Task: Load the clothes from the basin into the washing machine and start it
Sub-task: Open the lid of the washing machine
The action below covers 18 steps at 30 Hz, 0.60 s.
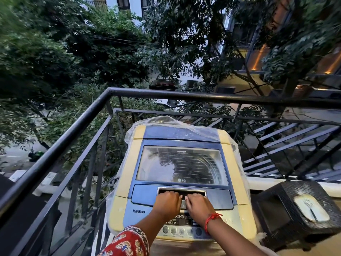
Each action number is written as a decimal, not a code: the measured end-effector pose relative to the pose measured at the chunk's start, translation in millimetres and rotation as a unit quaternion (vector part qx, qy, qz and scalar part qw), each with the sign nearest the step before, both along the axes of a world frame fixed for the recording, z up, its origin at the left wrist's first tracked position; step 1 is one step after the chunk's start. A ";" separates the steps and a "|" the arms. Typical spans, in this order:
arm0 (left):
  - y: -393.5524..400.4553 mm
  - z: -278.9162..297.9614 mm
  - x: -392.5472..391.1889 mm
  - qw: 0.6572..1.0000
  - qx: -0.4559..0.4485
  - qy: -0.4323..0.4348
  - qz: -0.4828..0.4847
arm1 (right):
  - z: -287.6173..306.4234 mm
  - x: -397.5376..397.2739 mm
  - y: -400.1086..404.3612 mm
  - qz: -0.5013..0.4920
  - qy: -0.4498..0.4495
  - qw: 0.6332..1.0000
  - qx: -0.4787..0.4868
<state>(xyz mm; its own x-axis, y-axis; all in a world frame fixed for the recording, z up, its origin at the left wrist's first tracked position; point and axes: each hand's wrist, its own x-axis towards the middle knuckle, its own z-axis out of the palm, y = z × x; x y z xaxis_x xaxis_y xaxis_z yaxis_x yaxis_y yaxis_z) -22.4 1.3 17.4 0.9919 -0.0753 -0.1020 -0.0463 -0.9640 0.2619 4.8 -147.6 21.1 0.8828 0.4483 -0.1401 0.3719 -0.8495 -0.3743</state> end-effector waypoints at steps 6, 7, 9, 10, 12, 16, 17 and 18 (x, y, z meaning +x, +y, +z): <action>-1.9 18.5 3.9 0.999 -0.016 -0.040 0.015 | 22.3 2.1 -3.6 0.007 -0.028 0.999 0.029; -2.0 23.1 6.0 0.999 -0.017 -0.045 0.022 | 27.4 4.1 -3.3 0.006 -0.040 0.999 0.030; -1.0 34.5 10.9 0.997 -0.006 -0.065 0.035 | 39.1 8.1 -2.4 0.002 -0.066 0.997 0.033; -0.3 41.8 14.8 0.996 0.003 -0.081 0.040 | 45.8 11.3 -1.9 0.000 -0.082 0.996 0.034; 1.8 57.2 23.4 0.994 0.012 -0.103 0.042 | 59.5 18.4 -0.8 0.000 -0.118 0.992 0.038; 5.6 88.2 42.4 0.991 0.005 -0.126 0.052 | 85.4 35.3 2.6 0.010 -0.170 0.984 0.050; 6.6 95.3 47.7 0.989 0.008 -0.136 0.056 | 91.6 40.5 3.9 0.011 -0.185 0.982 0.048; 7.3 102.5 52.5 0.988 0.012 -0.147 0.057 | 97.7 45.7 4.6 0.008 -0.200 0.979 0.049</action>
<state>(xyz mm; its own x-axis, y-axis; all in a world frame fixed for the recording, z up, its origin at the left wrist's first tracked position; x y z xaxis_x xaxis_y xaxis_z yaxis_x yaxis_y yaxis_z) 30.0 8.5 119.9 0.9810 0.0367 0.1905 -0.0083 -0.9731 0.2302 50.4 -143.0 118.7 0.8512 0.4566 0.2587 0.5181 -0.8099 -0.2752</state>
